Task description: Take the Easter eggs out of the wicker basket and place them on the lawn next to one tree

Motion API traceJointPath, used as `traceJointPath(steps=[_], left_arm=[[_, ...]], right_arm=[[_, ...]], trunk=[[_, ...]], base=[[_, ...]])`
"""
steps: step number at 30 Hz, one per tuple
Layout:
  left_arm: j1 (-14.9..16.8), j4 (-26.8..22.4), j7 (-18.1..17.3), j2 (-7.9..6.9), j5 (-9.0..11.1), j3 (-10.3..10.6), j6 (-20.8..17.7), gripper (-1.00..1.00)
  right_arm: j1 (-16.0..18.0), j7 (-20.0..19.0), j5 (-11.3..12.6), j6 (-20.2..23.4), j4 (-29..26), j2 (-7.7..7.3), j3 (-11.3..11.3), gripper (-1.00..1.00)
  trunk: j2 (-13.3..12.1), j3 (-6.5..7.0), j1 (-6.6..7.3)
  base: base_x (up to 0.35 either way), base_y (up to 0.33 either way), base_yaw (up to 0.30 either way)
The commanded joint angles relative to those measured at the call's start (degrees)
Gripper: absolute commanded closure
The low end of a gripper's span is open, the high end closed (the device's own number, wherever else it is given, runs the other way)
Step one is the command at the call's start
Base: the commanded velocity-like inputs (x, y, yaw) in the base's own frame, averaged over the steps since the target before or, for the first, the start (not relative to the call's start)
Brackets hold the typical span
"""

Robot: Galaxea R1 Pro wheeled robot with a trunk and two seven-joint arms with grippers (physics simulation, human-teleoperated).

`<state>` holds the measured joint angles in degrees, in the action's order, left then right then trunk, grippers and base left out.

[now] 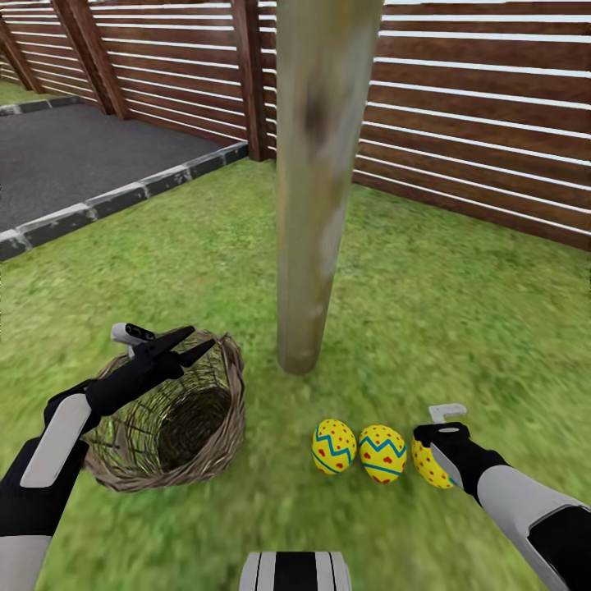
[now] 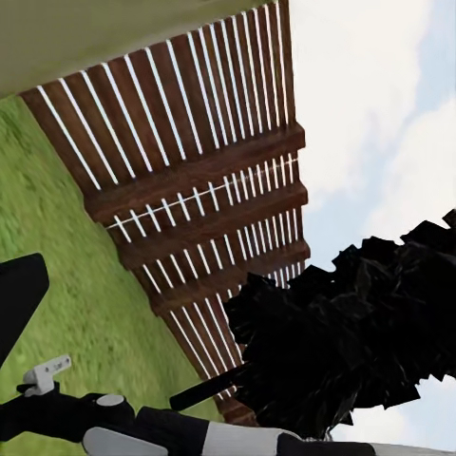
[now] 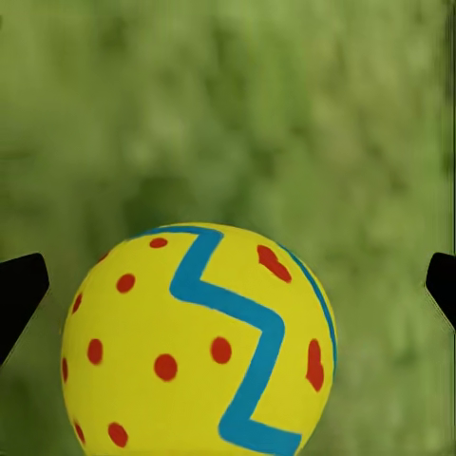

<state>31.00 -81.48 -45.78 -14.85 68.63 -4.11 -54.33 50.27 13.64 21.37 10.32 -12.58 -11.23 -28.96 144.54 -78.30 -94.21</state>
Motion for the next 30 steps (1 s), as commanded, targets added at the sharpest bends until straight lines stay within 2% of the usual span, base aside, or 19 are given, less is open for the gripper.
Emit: traceJointPath(steps=[1, 30], left_arm=[[0.0, 0.0, -0.1, 0.0, -0.1, 0.0, -0.2, -1.0], [0.0, 0.1, 0.1, -0.04, -0.5, 0.0, -0.4, -1.0]], right_arm=[[0.0, 0.3, 0.4, 0.4, -0.2, -0.04, -0.5, -1.0], [-0.1, -0.4, 0.6, 0.3, -0.3, -0.03, -0.4, -1.0]], trunk=[[0.0, 0.19, 0.03], [-0.4, 6.61, 0.78]], base=[[0.0, 0.0, 0.0], [0.0, 0.0, 0.0]])
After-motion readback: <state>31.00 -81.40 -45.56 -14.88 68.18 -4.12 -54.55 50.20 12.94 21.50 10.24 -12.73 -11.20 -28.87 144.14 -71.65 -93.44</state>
